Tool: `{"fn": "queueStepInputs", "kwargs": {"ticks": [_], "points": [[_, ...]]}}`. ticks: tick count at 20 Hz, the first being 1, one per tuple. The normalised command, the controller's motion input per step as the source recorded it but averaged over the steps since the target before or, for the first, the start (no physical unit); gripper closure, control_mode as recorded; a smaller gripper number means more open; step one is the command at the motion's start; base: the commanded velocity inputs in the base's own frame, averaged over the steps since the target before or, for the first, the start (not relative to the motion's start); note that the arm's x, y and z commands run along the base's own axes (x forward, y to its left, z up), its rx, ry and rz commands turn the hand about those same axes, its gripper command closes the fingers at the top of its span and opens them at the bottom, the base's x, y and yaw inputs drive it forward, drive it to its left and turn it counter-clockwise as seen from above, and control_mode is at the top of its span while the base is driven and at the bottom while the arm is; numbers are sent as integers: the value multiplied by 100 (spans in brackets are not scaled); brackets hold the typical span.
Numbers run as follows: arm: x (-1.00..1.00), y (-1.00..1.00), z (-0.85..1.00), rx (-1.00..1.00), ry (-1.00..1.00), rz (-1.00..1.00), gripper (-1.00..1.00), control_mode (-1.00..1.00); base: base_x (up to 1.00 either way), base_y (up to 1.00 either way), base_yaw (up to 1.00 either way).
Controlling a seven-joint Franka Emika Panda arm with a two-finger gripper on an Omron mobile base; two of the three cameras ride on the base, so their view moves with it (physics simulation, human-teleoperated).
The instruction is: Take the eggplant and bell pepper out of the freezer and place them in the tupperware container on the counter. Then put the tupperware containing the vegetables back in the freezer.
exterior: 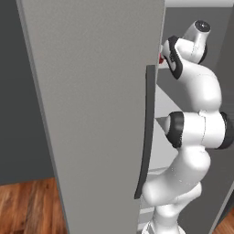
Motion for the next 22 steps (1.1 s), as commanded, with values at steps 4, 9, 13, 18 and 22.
{"fn": "queueStepInputs", "kwargs": {"ticks": [4,9,13,18,22], "points": [[32,-3,0,0,0,0,-100,-100,0,0,0],[31,0,0,0,0,0,-100,-100,0,0,0],[26,-5,0,0,0,0,-100,-100,0,0,0],[25,-9,0,0,0,0,-100,-100,0,0,0],[11,-8,0,0,0,0,-100,-100,0,0,0]]}}
